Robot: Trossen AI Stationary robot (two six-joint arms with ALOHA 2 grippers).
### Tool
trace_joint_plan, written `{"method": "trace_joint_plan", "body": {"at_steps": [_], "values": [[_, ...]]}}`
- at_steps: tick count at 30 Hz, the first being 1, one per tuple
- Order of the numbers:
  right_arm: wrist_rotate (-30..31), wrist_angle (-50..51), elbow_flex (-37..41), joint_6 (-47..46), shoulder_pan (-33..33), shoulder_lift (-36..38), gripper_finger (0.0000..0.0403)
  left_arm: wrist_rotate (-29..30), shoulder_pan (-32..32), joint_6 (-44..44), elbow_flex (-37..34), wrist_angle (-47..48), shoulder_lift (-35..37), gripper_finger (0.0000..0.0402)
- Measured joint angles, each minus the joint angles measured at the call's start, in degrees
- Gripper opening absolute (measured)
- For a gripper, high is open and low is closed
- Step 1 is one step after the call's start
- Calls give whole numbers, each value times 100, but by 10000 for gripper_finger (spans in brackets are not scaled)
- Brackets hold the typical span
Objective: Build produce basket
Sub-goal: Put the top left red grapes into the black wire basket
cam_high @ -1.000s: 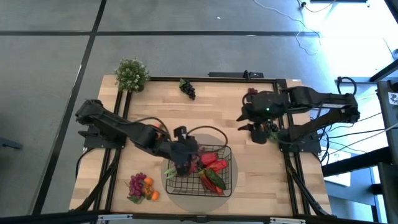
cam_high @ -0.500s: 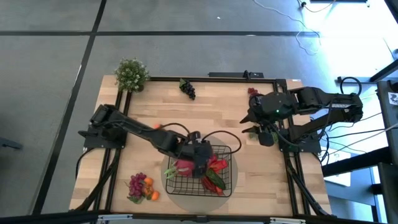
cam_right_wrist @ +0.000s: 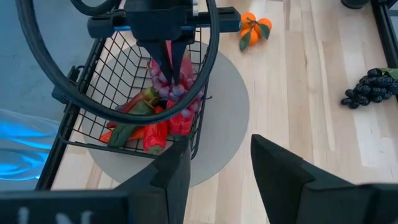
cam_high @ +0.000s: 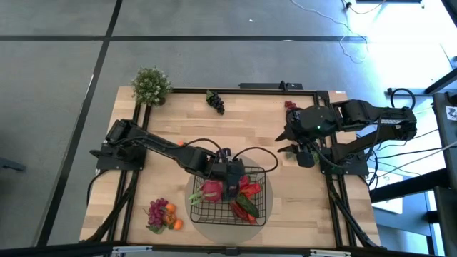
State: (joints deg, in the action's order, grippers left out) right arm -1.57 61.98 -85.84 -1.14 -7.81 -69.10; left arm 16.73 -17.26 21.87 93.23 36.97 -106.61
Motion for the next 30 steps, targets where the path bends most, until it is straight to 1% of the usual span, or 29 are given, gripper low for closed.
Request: {"method": "trace_joint_plan", "body": {"at_steps": [7,16,24,30], "values": [[-1,0,0,-4,0,0,154,-9,53,192,0,5,0,5],[-1,0,0,9,0,-2,154,2,55,158,0,264,0,32],[-1,0,0,14,0,-2,154,-125,116,197,0,352,0,76],[-5,4,0,118,0,-2,154,-135,111,201,0,341,98,80]]}}
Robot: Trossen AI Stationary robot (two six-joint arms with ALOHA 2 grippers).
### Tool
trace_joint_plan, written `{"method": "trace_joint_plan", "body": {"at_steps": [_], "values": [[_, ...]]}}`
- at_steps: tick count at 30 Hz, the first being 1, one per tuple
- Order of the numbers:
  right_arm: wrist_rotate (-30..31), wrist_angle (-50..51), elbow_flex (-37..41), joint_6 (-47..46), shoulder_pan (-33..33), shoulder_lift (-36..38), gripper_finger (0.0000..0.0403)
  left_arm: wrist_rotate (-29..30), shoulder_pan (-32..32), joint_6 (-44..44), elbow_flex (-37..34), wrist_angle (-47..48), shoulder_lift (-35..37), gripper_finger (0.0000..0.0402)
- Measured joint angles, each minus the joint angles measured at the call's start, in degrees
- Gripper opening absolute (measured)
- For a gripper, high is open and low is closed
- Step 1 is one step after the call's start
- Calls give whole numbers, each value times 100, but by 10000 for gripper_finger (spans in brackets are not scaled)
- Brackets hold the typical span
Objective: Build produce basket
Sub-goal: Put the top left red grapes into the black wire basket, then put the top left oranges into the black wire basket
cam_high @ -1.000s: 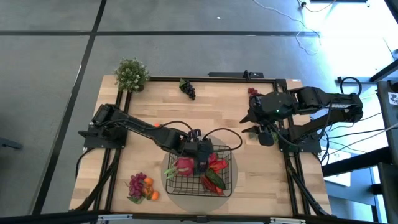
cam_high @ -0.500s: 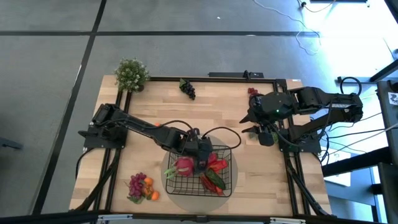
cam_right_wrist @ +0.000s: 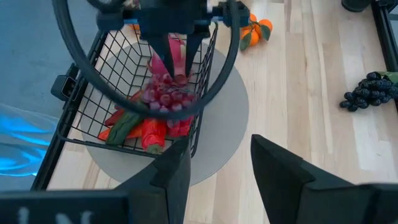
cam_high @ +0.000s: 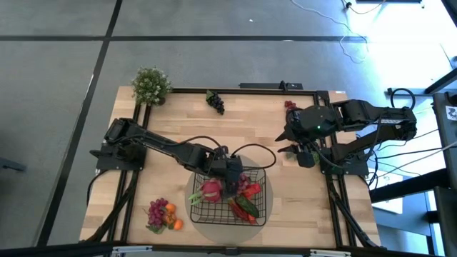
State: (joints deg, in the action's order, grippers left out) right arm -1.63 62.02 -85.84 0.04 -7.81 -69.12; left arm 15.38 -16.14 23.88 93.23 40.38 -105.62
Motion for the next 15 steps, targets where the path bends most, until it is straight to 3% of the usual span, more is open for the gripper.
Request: {"method": "trace_joint_plan", "body": {"at_steps": [7,15], "values": [[-4,108,0,40,0,11,154,101,0,230,0,138,436,78],[0,556,0,-356,0,308,154,929,-50,1698,4,1291,1128,78]]}}
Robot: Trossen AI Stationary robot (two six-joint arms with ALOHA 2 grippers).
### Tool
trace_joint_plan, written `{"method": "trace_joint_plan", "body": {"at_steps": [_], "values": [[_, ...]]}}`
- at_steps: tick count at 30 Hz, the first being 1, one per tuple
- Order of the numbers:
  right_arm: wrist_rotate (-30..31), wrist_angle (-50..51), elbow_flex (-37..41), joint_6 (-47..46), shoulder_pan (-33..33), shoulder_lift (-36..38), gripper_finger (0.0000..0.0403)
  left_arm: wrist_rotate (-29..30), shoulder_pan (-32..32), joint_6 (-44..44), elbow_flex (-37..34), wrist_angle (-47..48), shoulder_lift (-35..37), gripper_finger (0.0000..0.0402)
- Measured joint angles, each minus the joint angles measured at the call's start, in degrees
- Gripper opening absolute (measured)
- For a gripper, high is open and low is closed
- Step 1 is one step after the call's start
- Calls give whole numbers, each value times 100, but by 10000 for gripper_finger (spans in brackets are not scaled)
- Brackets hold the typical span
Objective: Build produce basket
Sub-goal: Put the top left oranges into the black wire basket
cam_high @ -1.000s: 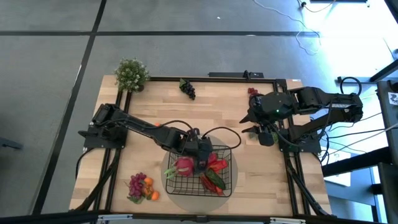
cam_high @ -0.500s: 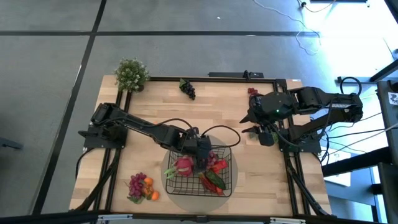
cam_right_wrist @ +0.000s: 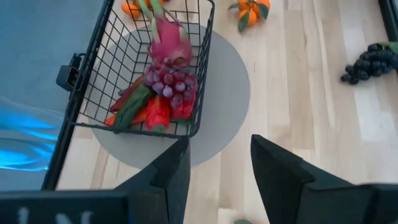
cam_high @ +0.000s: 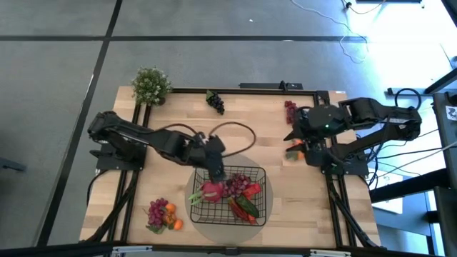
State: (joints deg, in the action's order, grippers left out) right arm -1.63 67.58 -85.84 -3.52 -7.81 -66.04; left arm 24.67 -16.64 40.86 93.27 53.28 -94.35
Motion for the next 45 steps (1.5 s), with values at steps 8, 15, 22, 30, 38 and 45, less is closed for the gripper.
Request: {"method": "trace_joint_plan", "body": {"at_steps": [8,15,22,30,38,45], "values": [[0,234,-1,-371,-2,263,154,161,-280,1723,-2,1222,421,78],[2,317,-2,-399,-2,223,154,133,-495,3852,-2,2971,494,78],[2,217,0,-368,-2,225,154,-515,-139,5024,-241,3571,493,78],[0,215,0,-322,-2,225,154,-1383,587,4108,-1196,3488,518,78],[0,207,0,-358,-2,224,154,-1371,1198,3127,-1854,2753,516,78],[0,57,0,-366,-3,225,154,-1369,1572,2458,-2242,1979,516,78]]}}
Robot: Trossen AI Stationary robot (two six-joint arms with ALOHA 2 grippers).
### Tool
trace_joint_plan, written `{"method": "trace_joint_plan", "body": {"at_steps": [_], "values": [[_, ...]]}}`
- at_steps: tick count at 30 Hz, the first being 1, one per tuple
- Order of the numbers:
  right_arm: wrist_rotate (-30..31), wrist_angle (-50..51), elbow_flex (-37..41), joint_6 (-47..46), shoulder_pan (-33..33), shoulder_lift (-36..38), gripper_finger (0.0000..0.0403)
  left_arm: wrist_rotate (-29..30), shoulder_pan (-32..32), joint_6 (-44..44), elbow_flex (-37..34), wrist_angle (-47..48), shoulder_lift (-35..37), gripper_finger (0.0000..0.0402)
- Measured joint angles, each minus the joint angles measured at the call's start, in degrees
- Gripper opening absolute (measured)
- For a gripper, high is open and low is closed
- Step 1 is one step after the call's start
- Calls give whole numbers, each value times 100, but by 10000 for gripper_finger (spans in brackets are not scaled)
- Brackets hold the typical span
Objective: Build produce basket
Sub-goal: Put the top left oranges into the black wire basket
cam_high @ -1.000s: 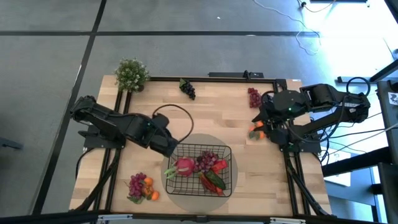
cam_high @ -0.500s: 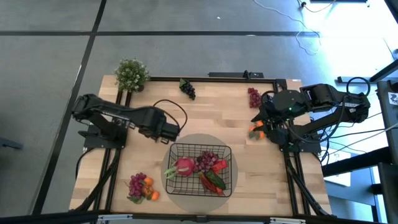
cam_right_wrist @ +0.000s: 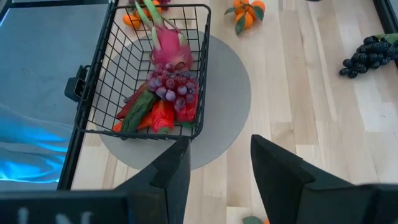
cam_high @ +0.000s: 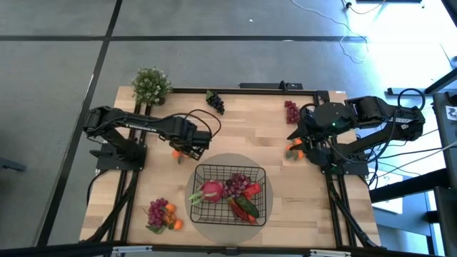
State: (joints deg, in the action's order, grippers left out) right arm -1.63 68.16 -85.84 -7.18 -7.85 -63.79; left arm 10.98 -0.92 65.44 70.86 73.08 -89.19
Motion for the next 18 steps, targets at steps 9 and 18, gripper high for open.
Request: {"method": "trace_joint_plan", "body": {"at_steps": [9,18], "values": [[2,-74,0,-2,-1,0,154,-329,95,-363,-470,-597,0,78],[5,-78,0,0,1,0,154,-593,89,-736,-658,-1129,0,78]]}}
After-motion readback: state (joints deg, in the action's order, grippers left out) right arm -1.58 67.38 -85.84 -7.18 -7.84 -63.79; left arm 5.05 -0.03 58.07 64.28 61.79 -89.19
